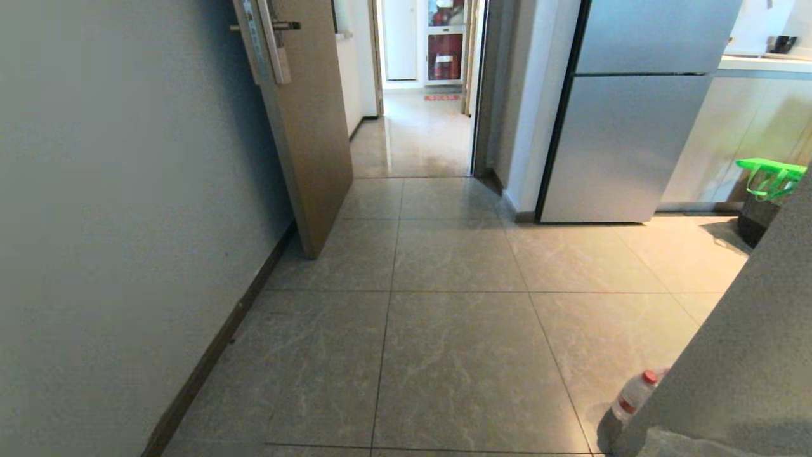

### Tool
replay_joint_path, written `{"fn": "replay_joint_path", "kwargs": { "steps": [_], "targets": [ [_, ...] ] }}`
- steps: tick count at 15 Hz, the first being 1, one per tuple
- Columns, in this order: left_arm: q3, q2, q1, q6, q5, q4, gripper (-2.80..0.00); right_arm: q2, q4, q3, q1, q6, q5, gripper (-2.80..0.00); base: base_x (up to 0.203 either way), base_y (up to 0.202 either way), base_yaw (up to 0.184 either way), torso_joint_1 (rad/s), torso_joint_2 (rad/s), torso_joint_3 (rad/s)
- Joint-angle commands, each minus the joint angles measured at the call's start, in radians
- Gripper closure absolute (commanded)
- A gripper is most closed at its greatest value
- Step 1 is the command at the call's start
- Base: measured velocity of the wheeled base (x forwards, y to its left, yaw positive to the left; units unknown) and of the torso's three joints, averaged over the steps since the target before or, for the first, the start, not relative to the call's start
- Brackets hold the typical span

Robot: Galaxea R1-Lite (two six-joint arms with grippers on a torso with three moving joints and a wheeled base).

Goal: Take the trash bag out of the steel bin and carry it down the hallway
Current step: Put the trash bag at the door

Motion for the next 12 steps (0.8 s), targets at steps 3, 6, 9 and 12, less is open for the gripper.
{"fn": "replay_joint_path", "kwargs": {
  "steps": [3,6,9,12],
  "targets": [
    [0.0,0.0,0.0,-0.001,0.0,-0.001,0.0,0.001,0.0,0.0,0.001,0.0,0.0,0.0,0.189,0.0,-0.001,0.004,0.0,0.001],
    [0.0,0.0,0.0,-0.001,0.0,0.0,0.0,0.0,0.0,0.0,0.0,0.0,0.0,0.0,0.192,0.0,0.001,0.007,0.01,0.001],
    [0.0,0.0,0.0,-0.001,0.0,0.0,0.0,0.001,0.0,0.0,0.0,0.0,0.0,0.0,0.191,0.0,-0.001,0.006,0.0,0.001],
    [0.0,0.0,0.0,-0.001,0.0,0.0,0.0,0.001,0.0,0.0,0.001,0.0,0.0,0.0,0.192,0.0,0.0,0.004,0.0,0.001]
  ]
}}
